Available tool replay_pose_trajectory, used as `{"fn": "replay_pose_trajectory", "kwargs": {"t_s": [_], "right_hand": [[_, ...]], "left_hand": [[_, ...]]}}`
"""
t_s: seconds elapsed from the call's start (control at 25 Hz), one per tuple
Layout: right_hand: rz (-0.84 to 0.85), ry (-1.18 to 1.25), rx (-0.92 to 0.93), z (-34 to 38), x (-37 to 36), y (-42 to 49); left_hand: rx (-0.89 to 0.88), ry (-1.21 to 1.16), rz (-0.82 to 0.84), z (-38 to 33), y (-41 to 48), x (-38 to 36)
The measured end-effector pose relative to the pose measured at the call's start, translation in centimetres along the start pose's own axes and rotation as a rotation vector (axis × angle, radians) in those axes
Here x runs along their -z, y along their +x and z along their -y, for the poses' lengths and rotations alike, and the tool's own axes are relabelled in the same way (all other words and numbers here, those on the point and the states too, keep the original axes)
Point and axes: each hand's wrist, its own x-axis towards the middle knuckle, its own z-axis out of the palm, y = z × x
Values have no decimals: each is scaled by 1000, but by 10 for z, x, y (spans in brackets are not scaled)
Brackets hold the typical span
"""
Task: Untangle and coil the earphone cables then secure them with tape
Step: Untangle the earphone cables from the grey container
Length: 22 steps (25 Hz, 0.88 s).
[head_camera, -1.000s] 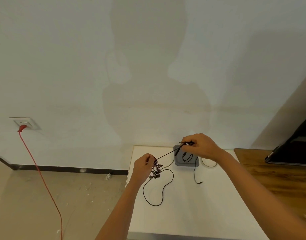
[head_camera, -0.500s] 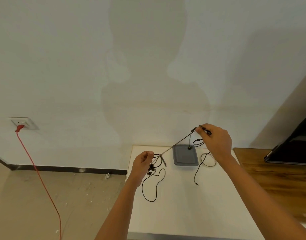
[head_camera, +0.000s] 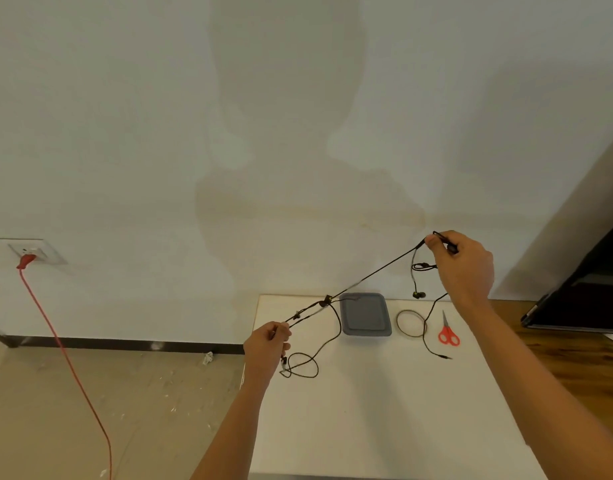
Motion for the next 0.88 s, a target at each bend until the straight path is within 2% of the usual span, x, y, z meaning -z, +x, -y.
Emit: {"fn": "replay_pose_trajectory", "kwargs": {"t_s": [0.08,0.16,0.28,0.4,0.56,0.64,0.72,0.8,0.88], "right_hand": [[-96,-50,2,-2,-1,-5],[-169,-7,-54,-3,5,-1],[-79,72,-61,-3,12,8],[18,123,-11,1,19,13],[118,148,-28,6,32,20],[226,151,-24,10,32,20],[357,118,-22,16,27,17],[500,72,-15,24,23,11],[665,33,15,36,23,2]], "left_hand": [[47,-34,-107,7,4,-1],[178,-118,-177,22,9,3],[287,-89,-60,41,12,5],[211,68,67,37,15,-2],[38,404,144,8,22,-15],[-66,604,201,-10,26,-20],[-77,744,229,-29,25,-24],[-88,729,237,-48,18,-30],[-176,435,349,-76,-2,-38]]}}
